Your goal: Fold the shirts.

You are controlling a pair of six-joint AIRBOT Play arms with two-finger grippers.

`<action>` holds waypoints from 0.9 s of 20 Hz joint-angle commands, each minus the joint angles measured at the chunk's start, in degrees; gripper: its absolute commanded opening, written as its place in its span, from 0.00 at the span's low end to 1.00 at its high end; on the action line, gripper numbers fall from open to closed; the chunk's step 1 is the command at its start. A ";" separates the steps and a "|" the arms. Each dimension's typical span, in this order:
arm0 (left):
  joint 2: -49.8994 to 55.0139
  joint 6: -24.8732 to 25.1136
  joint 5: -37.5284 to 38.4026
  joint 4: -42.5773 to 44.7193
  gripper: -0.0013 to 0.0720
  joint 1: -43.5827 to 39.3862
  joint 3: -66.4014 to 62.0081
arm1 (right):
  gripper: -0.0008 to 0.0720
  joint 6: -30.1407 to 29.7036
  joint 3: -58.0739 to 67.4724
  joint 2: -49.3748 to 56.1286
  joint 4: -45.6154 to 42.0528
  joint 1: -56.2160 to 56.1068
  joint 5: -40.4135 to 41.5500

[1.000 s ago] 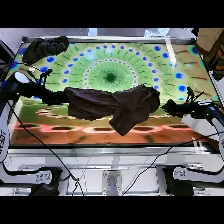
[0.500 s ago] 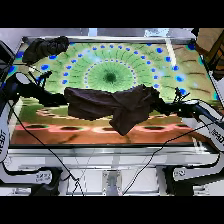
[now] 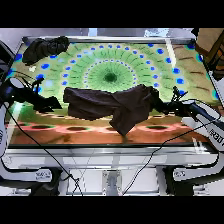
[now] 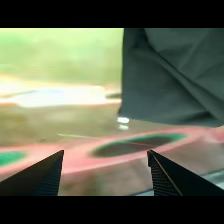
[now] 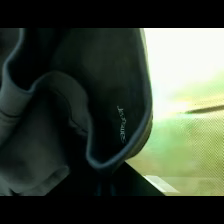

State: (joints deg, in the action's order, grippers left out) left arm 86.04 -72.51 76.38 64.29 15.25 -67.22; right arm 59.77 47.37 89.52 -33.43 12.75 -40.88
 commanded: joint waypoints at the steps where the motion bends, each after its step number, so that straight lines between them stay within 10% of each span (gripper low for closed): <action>1: 2.67 -2.01 -4.24 -10.80 0.84 0.92 5.14 | 0.04 -0.09 -0.04 0.04 -0.44 -0.04 0.35; 13: 7.34 -10.51 -17.33 -15.26 0.83 -1.88 7.54 | 0.04 -0.07 -0.02 0.04 -0.37 -0.04 0.28; 18: 8.02 -10.14 -21.42 -14.75 0.63 -6.97 7.54 | 0.04 -0.04 -0.04 0.04 -0.37 -0.04 0.28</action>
State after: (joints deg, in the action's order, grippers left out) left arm 93.67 -82.50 58.19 48.58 10.72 -59.75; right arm 59.68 47.37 89.52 -33.82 12.75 -40.51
